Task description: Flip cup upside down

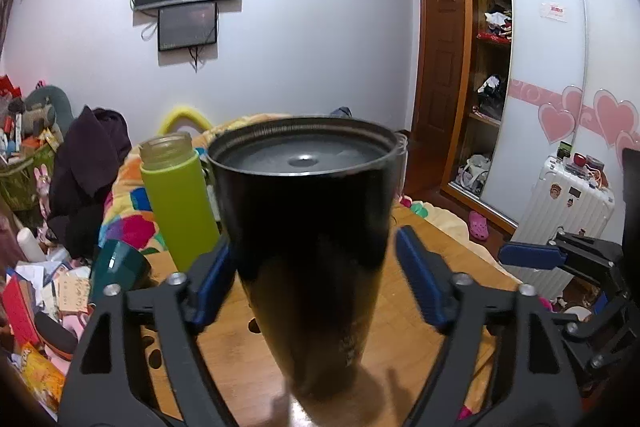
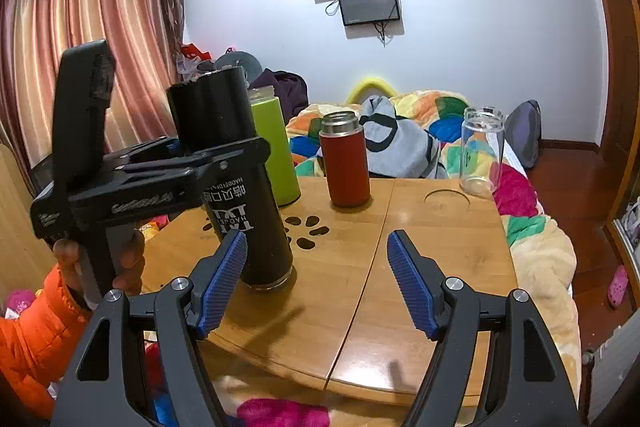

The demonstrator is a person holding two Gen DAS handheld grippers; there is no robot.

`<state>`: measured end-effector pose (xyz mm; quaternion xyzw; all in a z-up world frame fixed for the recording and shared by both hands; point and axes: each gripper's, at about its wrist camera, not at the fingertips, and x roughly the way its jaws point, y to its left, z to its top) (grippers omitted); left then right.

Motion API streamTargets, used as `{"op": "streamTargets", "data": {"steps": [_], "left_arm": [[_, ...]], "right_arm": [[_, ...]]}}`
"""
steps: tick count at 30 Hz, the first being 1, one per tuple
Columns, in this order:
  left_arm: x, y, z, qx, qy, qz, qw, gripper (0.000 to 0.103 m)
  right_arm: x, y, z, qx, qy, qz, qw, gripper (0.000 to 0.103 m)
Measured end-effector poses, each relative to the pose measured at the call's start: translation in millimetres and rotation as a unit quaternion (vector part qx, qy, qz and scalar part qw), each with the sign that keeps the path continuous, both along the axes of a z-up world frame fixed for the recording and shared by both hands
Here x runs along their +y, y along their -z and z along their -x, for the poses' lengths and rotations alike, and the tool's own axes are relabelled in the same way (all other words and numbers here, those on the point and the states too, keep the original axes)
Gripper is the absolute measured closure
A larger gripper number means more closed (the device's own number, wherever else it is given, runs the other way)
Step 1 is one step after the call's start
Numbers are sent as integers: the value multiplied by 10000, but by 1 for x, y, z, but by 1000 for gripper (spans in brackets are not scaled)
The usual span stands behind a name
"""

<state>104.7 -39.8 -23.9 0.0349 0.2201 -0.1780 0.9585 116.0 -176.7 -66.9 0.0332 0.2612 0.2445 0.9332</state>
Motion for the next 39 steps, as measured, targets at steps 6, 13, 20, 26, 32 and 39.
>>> {"op": "streamTargets", "data": {"steps": [6, 13, 20, 26, 32, 39], "left_arm": [[13, -12, 31, -331, -190, 4, 9993, 1], [26, -23, 70, -644, -749, -37, 9951, 0], [26, -21, 97, -860, -1026, -136, 9909, 0], [27, -18, 114, -993, -1166, -48, 9882, 0], [34, -15, 122, -953, -1237, 124, 9877, 0], [35, -15, 128, -959, -1254, 196, 9873, 0]], "right_arm": [[4, -9, 9, -203, 97, 100, 9997, 28], [9, -29, 31, -811, 332, 147, 9960, 14], [19, -51, 65, -1395, 621, 148, 9882, 0], [27, -59, 85, -1589, 806, 222, 9838, 0], [28, -55, 89, -1465, 858, 201, 9853, 0], [24, -55, 90, -1430, 902, 169, 9855, 0]]}}
